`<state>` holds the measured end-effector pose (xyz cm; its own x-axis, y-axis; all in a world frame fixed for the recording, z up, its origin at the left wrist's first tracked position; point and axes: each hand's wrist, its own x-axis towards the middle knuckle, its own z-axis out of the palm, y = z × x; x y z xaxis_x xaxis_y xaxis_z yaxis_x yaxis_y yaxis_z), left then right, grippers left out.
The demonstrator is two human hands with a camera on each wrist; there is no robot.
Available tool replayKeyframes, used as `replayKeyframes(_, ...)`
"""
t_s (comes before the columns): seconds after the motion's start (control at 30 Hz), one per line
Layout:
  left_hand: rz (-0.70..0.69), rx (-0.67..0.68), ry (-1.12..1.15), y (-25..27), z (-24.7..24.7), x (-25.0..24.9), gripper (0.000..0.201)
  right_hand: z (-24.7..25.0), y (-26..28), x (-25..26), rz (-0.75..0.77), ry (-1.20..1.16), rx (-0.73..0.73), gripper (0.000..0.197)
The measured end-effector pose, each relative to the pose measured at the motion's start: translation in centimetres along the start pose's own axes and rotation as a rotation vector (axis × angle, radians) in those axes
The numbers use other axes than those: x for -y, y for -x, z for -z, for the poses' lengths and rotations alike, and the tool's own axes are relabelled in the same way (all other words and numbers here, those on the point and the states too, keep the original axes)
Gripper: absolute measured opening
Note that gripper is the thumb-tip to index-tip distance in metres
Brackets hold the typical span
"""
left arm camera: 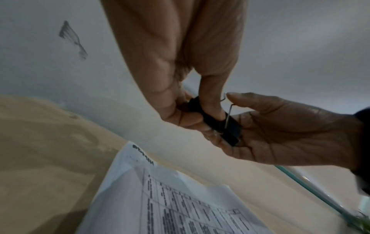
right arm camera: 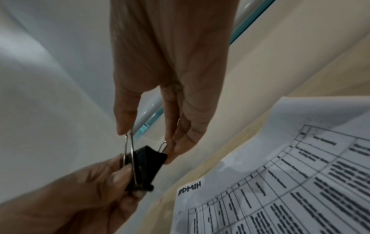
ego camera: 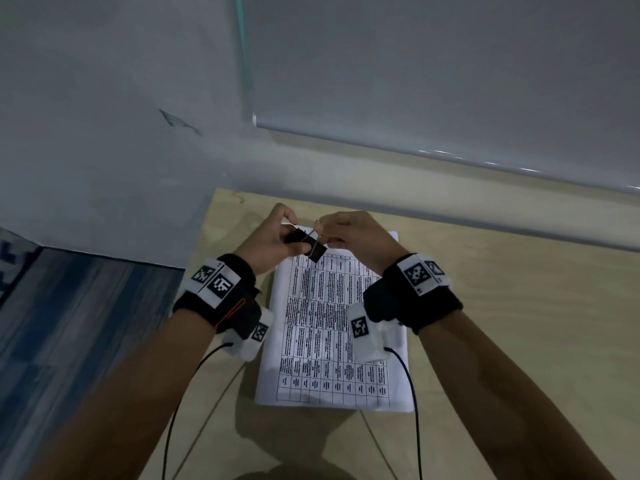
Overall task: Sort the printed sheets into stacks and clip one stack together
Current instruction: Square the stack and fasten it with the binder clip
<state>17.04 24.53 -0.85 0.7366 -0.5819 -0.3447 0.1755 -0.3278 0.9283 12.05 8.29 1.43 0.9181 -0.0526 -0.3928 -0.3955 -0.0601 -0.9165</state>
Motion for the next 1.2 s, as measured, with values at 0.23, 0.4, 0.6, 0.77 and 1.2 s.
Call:
replayKeyframes(0.23, 0.047, -0.001, -0.112, -0.4, -1.2, -0.4, 0.035, 1.7, -0.1, -1.5, -0.037, 0.056, -0.023, 0.005)
replayKeyframes(0.4, 0.417, -0.392, -0.493, -1.1, -2.0, 1.1, 0.059, 1.6, -0.1, -6.0, -0.197, 0.017, -0.189, 0.015)
replayKeyframes(0.6, 0.635, -0.285, -0.467, -1.9, -4.3, 1.8, 0.063, 1.1, -1.1, -7.2, -0.217, 0.047, -0.255, 0.021)
replayKeyframes(0.77, 0.472, -0.426, -0.161, -3.1, -3.5, 1.1, 0.037, 1.0, -1.1, -7.2, -0.173, 0.229, -0.221, 0.015)
replayKeyframes(1.2, 0.231, -0.526, -0.171, -3.5, -2.2, 4.2, 0.044, 2.3, -5.3, -0.1, 0.399, 0.975, -0.059, 0.025)
